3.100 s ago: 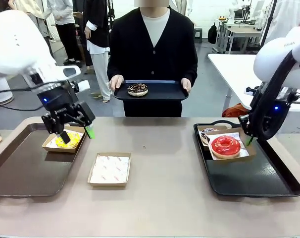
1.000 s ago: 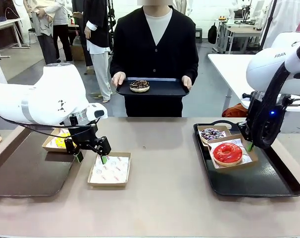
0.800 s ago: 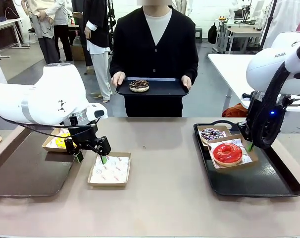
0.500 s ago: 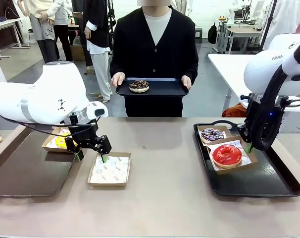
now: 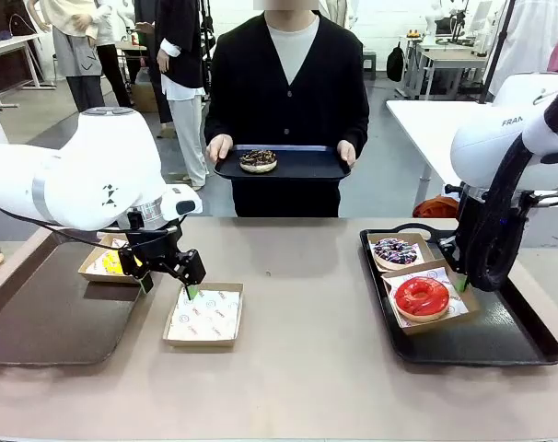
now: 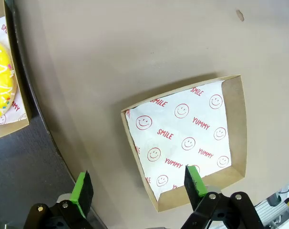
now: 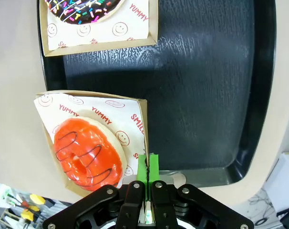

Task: Individually package the donuts and arrange them on the tray.
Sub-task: Place the picked Paper togo box on the Handle tray while simultaneously picking up another Paper togo box from the table with the other hand.

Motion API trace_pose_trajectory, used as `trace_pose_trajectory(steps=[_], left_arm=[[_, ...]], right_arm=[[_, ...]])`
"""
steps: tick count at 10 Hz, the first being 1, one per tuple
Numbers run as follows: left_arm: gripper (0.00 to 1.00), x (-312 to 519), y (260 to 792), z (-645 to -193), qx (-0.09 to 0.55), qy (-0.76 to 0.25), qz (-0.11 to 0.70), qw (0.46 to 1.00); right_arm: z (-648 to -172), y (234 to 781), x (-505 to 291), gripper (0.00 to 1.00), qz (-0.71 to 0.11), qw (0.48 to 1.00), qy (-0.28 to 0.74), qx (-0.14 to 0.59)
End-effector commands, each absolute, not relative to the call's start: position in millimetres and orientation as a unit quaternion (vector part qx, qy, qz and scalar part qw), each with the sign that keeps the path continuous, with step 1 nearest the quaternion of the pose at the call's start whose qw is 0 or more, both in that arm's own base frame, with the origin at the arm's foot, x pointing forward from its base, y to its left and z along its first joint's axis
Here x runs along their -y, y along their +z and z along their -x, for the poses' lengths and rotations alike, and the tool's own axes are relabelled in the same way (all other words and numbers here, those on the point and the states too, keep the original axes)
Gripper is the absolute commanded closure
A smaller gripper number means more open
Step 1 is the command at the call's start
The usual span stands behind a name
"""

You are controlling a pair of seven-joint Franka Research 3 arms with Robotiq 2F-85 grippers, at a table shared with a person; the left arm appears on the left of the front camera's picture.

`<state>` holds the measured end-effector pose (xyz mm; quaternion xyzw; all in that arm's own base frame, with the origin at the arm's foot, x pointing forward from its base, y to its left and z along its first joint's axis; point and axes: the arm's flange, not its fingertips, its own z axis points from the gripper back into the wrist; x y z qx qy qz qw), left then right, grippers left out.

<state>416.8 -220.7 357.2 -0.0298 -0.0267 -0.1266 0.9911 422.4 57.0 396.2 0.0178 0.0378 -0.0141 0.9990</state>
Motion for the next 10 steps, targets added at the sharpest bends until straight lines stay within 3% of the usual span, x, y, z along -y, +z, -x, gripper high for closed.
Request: trace_pose_trajectory(steps=[1, 10], left_arm=[[0.00, 228.6, 351.6, -411.0, 0.037, -0.114, 0.006, 0.993], [0.00, 245.9, 327.2, -424.4, 0.026, -0.096, -0.023, 0.995]], right_arm=[[-415.9, 390.1, -52.2, 0.99, -0.031, 0.999, -0.012, -0.023], [-428.9, 364.7, -37.9, 0.99, -0.060, 0.998, -0.017, -0.022]])
